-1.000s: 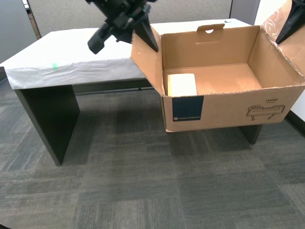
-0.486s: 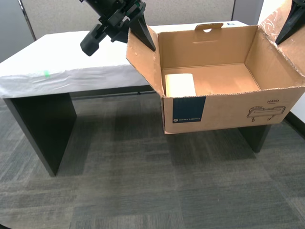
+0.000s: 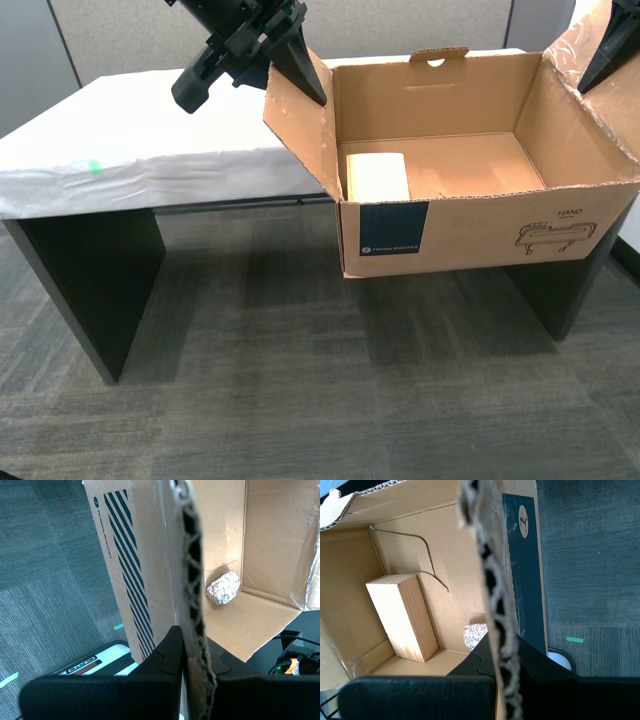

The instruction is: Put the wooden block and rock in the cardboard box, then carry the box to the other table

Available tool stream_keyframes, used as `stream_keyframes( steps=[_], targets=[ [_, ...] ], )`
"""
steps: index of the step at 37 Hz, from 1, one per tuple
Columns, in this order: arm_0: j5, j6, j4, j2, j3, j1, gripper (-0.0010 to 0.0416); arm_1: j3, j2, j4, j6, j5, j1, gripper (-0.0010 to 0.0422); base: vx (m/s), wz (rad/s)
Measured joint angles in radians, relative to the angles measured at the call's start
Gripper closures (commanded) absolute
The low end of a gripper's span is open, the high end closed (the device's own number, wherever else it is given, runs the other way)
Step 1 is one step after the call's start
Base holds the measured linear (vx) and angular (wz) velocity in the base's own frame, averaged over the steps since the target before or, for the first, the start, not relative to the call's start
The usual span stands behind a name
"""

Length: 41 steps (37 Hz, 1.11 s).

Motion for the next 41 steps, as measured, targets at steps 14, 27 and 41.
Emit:
stream_keyframes(
  steps=[14, 27, 41],
  targets=[
    [0.001, 0.001, 0.002, 0.000, 0.000, 0.000, 0.0406, 0.000, 0.000, 0.003, -0.006, 0.000, -0.001, 0.0413, 0.140, 0.126],
    [0.001, 0.018, 0.002, 0.000, 0.000, 0.002, 0.0406, 0.000, 0.000, -0.002, -0.008, 0.000, -0.001, 0.0413, 0.142, 0.104],
    [0.001, 0.018, -0.005, 0.000, 0.000, 0.003, 0.0406, 0.000, 0.000, 0.000, -0.032, 0.000, -0.002, 0.0413, 0.137, 0.044]
  ],
)
